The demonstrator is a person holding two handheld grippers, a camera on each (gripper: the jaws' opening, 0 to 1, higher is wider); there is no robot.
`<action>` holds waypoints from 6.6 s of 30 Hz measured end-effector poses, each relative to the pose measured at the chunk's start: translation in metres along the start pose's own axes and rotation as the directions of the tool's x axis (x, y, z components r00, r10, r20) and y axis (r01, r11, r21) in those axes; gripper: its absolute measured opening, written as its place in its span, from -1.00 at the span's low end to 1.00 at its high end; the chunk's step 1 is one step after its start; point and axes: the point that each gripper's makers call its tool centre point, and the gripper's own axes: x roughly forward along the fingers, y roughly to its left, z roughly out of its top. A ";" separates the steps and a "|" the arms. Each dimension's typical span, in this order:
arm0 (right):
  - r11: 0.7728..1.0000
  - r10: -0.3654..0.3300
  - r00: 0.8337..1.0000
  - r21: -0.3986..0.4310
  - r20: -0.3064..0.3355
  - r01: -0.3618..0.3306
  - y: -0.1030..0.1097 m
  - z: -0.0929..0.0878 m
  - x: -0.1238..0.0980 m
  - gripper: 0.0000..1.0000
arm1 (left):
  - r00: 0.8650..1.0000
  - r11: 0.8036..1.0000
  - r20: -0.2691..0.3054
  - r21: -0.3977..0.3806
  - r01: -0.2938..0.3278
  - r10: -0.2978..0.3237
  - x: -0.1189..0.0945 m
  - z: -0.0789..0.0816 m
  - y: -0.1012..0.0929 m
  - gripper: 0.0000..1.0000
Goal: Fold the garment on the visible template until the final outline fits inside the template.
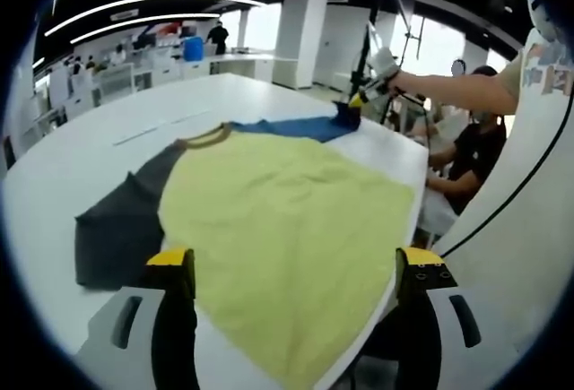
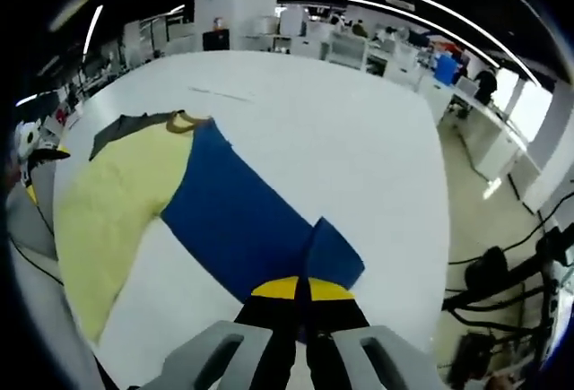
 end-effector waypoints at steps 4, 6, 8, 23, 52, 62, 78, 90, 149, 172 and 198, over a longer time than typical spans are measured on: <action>1.000 0.017 1.000 0.008 -0.002 -0.017 0.014 0.006 0.001 -1.00 | 1.000 1.000 -0.002 -0.005 0.000 0.000 -0.002 -0.003 0.002 0.79; 1.000 0.025 1.000 0.012 -0.003 -0.025 0.020 0.009 0.003 -1.00 | 1.000 1.000 -0.001 -0.006 0.000 0.000 -0.003 -0.004 0.003 0.79; 0.999 0.033 0.999 0.016 -0.006 -0.033 0.025 0.011 0.004 -1.00 | 1.000 1.000 -0.001 -0.005 0.001 -0.001 -0.003 -0.004 0.003 0.79; 0.995 0.098 0.995 0.025 -0.011 -0.098 0.055 0.035 0.021 -1.00 | 1.000 1.000 0.004 -0.005 0.000 0.000 -0.010 -0.008 0.005 0.79; 0.978 0.200 0.979 -0.044 -0.035 -0.202 0.118 0.076 0.051 -1.00 | 1.000 1.000 0.001 -0.011 0.008 -0.008 -0.016 -0.015 0.006 0.78; 0.971 0.228 0.973 -0.070 -0.041 -0.230 0.139 0.089 0.059 -1.00 | 1.000 1.000 -0.003 -0.017 0.007 -0.007 -0.019 -0.019 0.007 0.78; 0.958 0.262 0.964 -0.109 -0.038 -0.264 0.166 0.110 0.067 -1.00 | 1.000 1.000 -0.015 -0.016 0.006 -0.006 -0.021 -0.024 0.012 0.77; 0.948 0.285 0.957 -0.134 -0.044 -0.289 0.185 0.121 0.074 -1.00 | 1.000 1.000 -0.012 -0.023 0.005 -0.005 -0.023 -0.026 0.013 0.76; 0.879 0.400 0.914 -0.252 -0.069 -0.404 0.295 0.182 0.097 -1.00 | 1.000 1.000 -0.010 -0.023 -0.010 0.010 -0.037 -0.033 0.016 0.75; 0.838 0.462 0.882 -0.277 -0.096 -0.470 0.354 0.195 0.114 -1.00 | 1.000 0.999 -0.010 -0.039 -0.025 0.024 -0.044 -0.039 0.026 0.75; 0.803 0.493 0.858 -0.302 -0.145 -0.513 0.402 0.193 0.128 -1.00 | 0.999 0.998 -0.002 -0.050 -0.046 0.046 -0.050 -0.044 0.039 0.76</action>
